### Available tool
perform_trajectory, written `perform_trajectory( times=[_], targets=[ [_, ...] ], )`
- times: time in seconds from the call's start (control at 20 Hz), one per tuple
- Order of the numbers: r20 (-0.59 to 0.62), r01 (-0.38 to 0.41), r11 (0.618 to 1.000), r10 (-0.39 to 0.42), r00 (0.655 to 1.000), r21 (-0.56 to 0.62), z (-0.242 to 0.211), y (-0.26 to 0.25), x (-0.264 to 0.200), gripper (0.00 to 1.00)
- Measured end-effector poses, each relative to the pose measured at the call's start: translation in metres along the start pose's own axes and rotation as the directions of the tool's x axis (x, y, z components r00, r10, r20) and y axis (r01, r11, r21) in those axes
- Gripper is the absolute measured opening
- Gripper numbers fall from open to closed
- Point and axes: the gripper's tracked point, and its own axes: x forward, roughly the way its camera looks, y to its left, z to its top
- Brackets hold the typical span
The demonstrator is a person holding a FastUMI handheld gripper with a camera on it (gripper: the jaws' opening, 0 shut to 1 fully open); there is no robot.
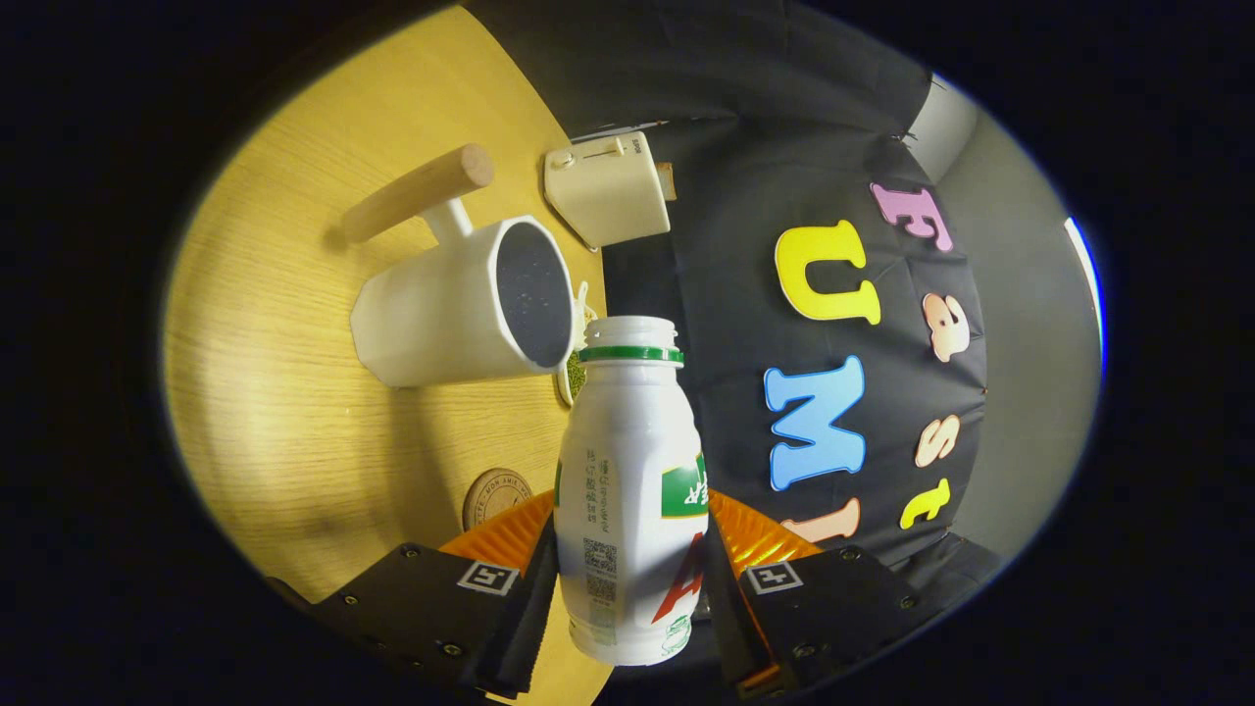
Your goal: Take the bottle from table, then pour the juice into the cup, finally place the bottle on the coaster
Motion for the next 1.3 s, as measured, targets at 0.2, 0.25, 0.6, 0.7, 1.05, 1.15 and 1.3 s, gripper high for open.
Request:
perform_trajectory(
  times=[0.2, 0.25, 0.6, 0.7, 1.05, 1.15, 1.3],
  targets=[
    [-0.006, 0.014, 0.998, -0.015, 1.0, -0.063, -0.001, -0.006, 0.001, 0.69],
    [-0.007, 0.019, 0.997, -0.02, 1.0, -0.08, 0.0, -0.008, 0.0, 0.69],
    [-0.013, 0.034, 0.987, -0.037, 0.999, -0.159, 0.002, -0.014, -0.001, 0.69],
    [-0.012, 0.044, 0.981, -0.047, 0.999, -0.188, 0.003, -0.017, -0.002, 0.69],
    [-0.006, 0.069, 0.966, -0.073, 0.997, -0.25, 0.006, -0.023, -0.002, 0.69],
    [-0.004, 0.076, 0.961, -0.08, 0.997, -0.266, 0.006, -0.025, -0.002, 0.69],
    [-0.003, 0.084, 0.959, -0.089, 0.996, -0.272, 0.006, -0.028, -0.002, 0.69]
  ],
)
